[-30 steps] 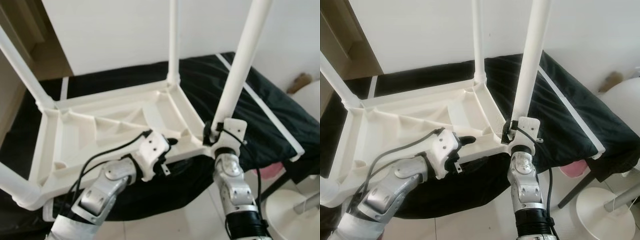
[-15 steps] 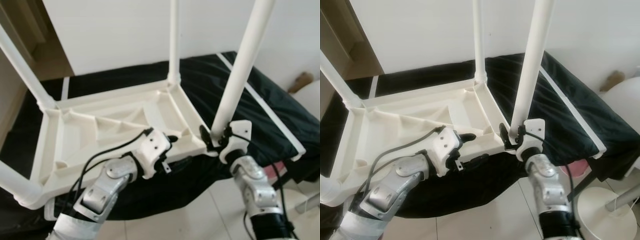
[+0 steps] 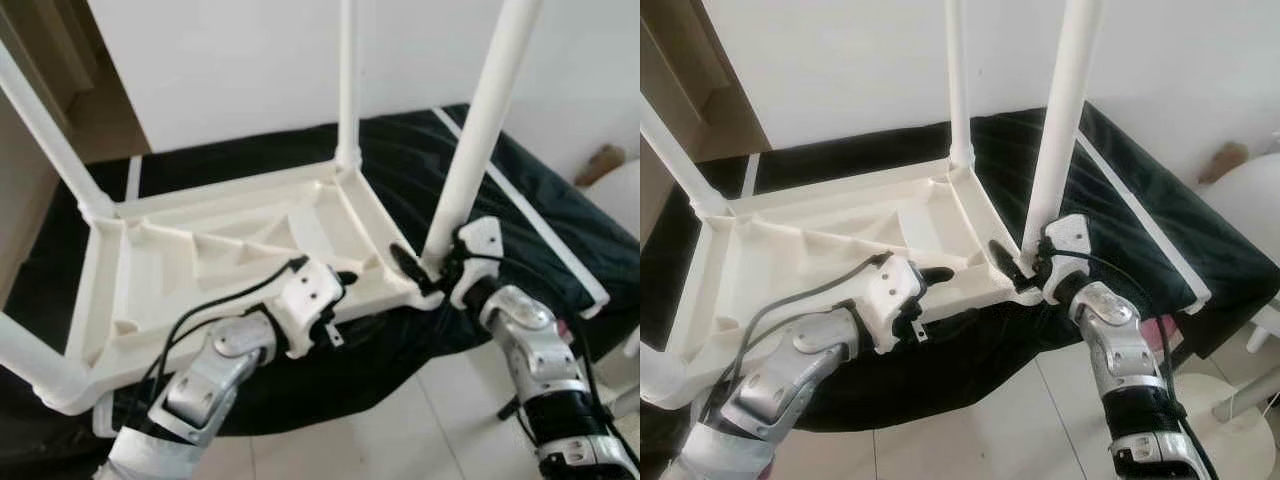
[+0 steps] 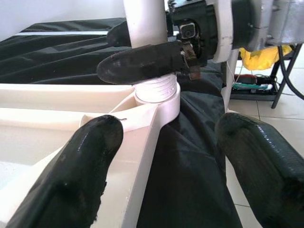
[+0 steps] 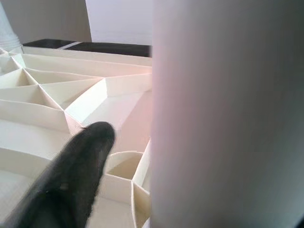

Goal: Building children table

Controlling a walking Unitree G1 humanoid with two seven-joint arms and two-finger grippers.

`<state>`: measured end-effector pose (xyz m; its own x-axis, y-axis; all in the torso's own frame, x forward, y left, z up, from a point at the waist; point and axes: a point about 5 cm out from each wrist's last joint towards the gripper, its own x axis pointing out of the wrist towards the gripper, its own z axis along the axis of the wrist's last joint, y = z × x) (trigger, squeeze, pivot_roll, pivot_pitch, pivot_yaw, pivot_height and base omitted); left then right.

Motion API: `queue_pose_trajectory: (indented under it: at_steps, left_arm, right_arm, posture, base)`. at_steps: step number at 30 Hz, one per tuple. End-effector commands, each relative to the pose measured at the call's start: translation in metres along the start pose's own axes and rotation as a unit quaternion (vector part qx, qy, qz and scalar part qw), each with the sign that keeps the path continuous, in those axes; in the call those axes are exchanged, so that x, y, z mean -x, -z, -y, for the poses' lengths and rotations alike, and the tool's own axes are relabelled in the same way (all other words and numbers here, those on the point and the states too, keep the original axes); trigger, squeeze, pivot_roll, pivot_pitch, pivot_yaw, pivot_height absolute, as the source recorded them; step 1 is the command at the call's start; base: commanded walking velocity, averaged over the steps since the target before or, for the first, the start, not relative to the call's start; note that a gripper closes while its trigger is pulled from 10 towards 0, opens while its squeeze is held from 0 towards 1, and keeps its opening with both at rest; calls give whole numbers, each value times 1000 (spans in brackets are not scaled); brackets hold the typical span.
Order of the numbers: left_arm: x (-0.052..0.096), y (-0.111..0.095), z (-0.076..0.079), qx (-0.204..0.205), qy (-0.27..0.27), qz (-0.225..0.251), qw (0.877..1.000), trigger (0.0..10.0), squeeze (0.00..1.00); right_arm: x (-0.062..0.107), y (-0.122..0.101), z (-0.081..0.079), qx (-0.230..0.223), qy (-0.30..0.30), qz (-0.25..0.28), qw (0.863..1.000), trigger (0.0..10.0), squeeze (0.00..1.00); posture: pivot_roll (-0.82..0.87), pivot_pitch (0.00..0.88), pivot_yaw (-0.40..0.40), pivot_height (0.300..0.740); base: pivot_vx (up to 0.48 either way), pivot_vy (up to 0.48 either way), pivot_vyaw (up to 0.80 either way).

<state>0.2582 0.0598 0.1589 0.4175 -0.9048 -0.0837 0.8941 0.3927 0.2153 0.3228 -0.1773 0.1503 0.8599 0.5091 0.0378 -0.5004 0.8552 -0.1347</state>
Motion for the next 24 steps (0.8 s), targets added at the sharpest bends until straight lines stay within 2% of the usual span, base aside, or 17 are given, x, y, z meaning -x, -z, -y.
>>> queue_pose_trajectory:
  at_steps: [1, 2, 3, 4, 5, 10, 17, 18, 21, 22, 24]
  left_arm:
    - [1, 0, -3, -7, 1, -8, 1000, 10000, 0]
    - [1, 0, -3, -7, 1, -8, 1000, 10000, 0]
    - [1, 0, -3, -7, 0, -8, 1000, 10000, 0]
    - [1, 0, -3, -7, 0, -8, 1000, 10000, 0]
    - [2, 0, -3, -7, -1, -8, 1000, 10000, 0]
    - [2, 0, -3, -6, -5, -8, 1000, 10000, 0]
    - [2, 0, -4, -6, -6, -7, 1000, 10000, 0]
    - [2, 0, -3, -5, -5, -7, 1000, 10000, 0]
    - [2, 0, -3, -5, -5, -6, 1000, 10000, 0]
    - [2, 0, -3, -5, -4, -6, 1000, 10000, 0]
    - [1, 1, -2, -5, -3, -6, 1000, 10000, 0]
  right_arm:
    - [-2, 1, 2, 14, -18, -8, 1000, 4863, 0]
    - [-2, 1, 2, 14, -18, -8, 1000, 4863, 0]
    - [-1, 3, 3, 14, -26, -13, 999, 1216, 0]
    - [-1, 3, 3, 14, -26, -13, 999, 1216, 0]
    - [1, 6, 4, 13, -32, -20, 999, 0, 0]
    - [10, 20, 9, 9, -36, -51, 998, 0, 0]
    - [16, 29, 14, -14, -20, -63, 998, 0, 0]
    - [17, 32, 15, -26, -7, -67, 997, 10000, 0]
    - [17, 33, 14, -30, 0, -68, 997, 10000, 0]
    - [16, 36, 13, -25, 33, -81, 996, 10000, 0]
    - [16, 37, 13, -22, 41, -85, 995, 10000, 0]
  posture:
    - [9, 0, 53, 740]
    - [9, 0, 53, 740]
    - [13, 0, 50, 740]
    - [13, 0, 50, 740]
    - [16, 0, 47, 740]
    - [18, 0, 44, 740]
    - [13, 0, 46, 740]
    - [6, 0, 48, 740]
    - [4, 0, 48, 740]
    - [0, 0, 48, 740]
    - [0, 0, 48, 740]
  base:
    - [0, 0, 0]
    - [0, 0, 0]
    - [0, 0, 0]
    - [0, 0, 0]
    - [0, 0, 0]
    - [0, 0, 0]
    - [0, 0, 0]
    - [0, 0, 0]
    - [0, 0, 0]
    - [0, 0, 0]
    - [0, 0, 0]
